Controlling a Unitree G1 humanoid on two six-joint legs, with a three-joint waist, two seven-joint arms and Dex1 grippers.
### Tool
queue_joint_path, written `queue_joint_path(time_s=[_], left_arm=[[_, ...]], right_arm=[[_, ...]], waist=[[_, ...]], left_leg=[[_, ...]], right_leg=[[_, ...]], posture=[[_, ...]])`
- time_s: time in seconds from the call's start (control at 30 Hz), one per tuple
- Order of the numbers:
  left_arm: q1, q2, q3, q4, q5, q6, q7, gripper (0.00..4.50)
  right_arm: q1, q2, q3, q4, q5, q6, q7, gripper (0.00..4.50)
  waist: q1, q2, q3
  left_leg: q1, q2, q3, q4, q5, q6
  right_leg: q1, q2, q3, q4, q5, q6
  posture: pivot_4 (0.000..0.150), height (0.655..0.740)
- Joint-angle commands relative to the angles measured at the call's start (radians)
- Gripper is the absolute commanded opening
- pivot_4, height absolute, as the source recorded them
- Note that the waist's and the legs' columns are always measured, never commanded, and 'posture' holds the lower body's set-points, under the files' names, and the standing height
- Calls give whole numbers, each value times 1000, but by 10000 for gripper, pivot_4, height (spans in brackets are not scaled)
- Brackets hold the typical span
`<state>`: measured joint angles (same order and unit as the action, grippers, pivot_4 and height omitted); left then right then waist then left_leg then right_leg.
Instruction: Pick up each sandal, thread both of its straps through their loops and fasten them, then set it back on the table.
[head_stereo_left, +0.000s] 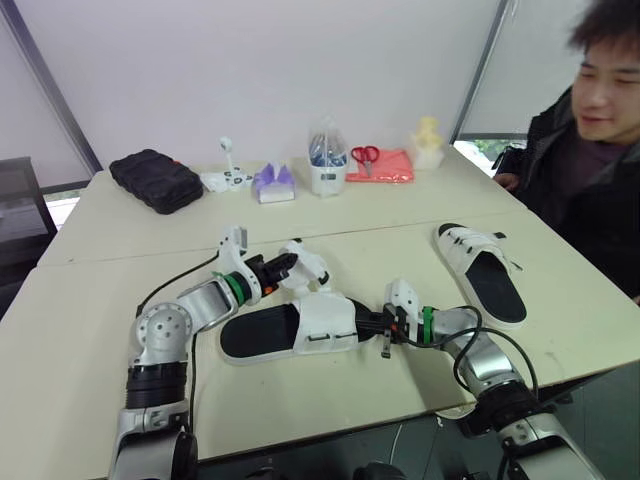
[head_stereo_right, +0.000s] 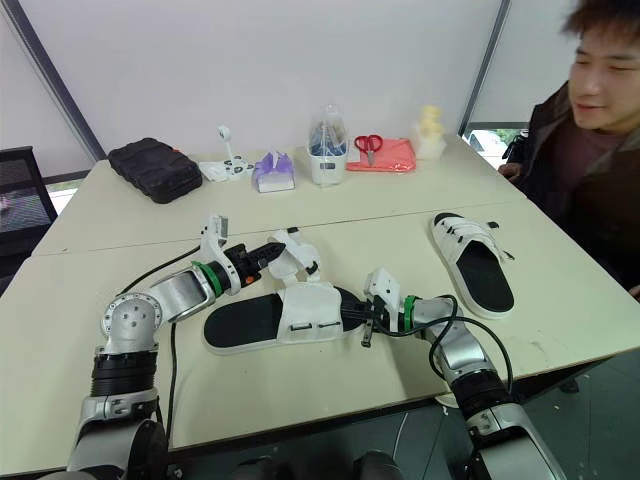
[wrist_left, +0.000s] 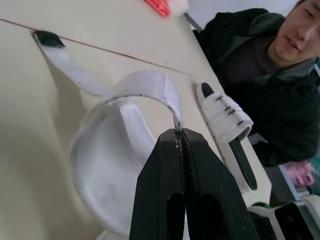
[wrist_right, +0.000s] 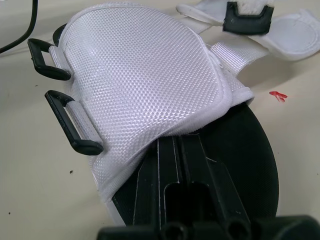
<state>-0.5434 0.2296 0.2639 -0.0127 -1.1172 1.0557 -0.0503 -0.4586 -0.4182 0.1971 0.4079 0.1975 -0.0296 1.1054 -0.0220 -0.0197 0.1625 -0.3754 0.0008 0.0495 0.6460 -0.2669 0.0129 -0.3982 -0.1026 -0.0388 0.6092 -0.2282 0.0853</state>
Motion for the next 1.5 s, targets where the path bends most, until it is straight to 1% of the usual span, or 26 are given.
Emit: queue_joint_path(time_s=[0.03, 0.1, 0.2, 0.27, 0.37, 0.43, 0.5, 0.63, 0.7, 0.77, 0.93, 1.2, 1.4, 1.5], left_arm=[[9, 20, 53, -74, -119, 55, -25, 18530], [30, 57, 65, -104, -201, 111, -53, 28306], [52, 115, 66, -124, -265, 157, -84, 28306], [52, 140, 62, -115, -251, 148, -83, 28306], [39, 152, 32, -99, -164, 105, -61, 28306], [42, 154, -26, -130, -49, 46, -59, 28306], [38, 135, -89, -151, 52, -4, -40, 28306], [26, 83, -118, -159, 102, -24, -24, 28306], [13, 37, -121, -141, 112, -18, 6, 28306], [-1, -7, -116, -107, 128, -14, 38, 28306], [-44, -58, -78, -33, 157, -12, 92, 28306], [-119, -137, -7, 71, 183, -41, 157, 28306], [-109, -149, 48, 34, 164, -5, 207, 28306], [-120, -194, 46, 74, 202, -85, 195, 28306]], right_arm=[[15, 16, 47, 59, -63, 27, -16, 0], [15, 16, 47, 62, -64, 27, -14, 0], [16, 15, 47, 65, -64, 26, -12, 0], [16, 15, 48, 65, -64, 26, -12, 0], [15, 16, 49, 68, -65, 25, -11, 0], [15, 18, 50, 71, -66, 23, -12, 0], [14, 22, 52, 70, -67, 23, -14, 0], [15, 27, 54, 70, -68, 22, -16, 0], [15, 29, 52, 69, -69, 22, -17, 0], [14, 30, 51, 71, -71, 19, -17, 0], [12, 32, 48, 73, -74, 17, -22, 0], [18, 40, 49, 65, -77, 16, -37, 0], [24, 42, 45, 61, -77, 15, -46, 0], [28, 53, 52, 72, -83, 7, -50, 0]], waist=[[-1, 0, 0], [-3, 0, 0], [-3, 0, 0], [-1, 0, 0], [-1, 0, 0], [0, 0, 0], [1, 0, 0], [1, 0, 0], [1, 0, 0], [2, 0, 0], [3, 0, 0], [5, 0, 0], [4, 0, 0], [6, 0, 0]], left_leg=[[0, 0, 0, 0, 0, 0], [0, 1, 0, 0, -1, -1], [0, 1, 0, 0, -1, -2], [0, 1, 0, 0, -1, -2], [0, 1, 0, 0, -1, -2], [0, 1, 0, -1, -1, -3], [-1, 1, 0, -1, -2, -3], [-2, 4, 1, -3, -2, -3], [-5, 6, 1, -4, -2, -3], [-6, 8, 1, -4, -2, -4], [-7, 12, 1, -4, -3, -5], [-10, 13, 1, -1, -3, -6], [-10, 15, 1, -1, -4, -6], [-10, 15, 1, -1, -4, -7]], right_leg=[[-1, 0, 0, 0, 0, 0], [-1, 0, 0, 0, 0, 0], [-2, 0, -1, 0, -1, -1], [-2, 0, -1, 0, -1, -2], [-5, 0, -1, -1, -1, -3], [-5, 0, -1, -1, -1, -3], [-6, 0, -1, -1, -1, -3], [-6, 0, -2, -5, 0, -6], [-7, 0, -6, -10, 4, -10], [-8, 0, -11, -12, 5, -11], [-9, 0, -18, -12, 6, -12], [-10, 2, -20, -13, 6, -13], [-10, 5, -20, -13, 7, -13], [-10, 5, -20, -13, 7, -13]], posture=[[1500, 7400], [1500, 7400], [1500, 7400], [1500, 7400], [1500, 7400], [1500, 7400], [1500, 7400], [1500, 7400], [1500, 7400], [1500, 7400], [1500, 7400], [1500, 7400], [1500, 7400], [1500, 7400]])
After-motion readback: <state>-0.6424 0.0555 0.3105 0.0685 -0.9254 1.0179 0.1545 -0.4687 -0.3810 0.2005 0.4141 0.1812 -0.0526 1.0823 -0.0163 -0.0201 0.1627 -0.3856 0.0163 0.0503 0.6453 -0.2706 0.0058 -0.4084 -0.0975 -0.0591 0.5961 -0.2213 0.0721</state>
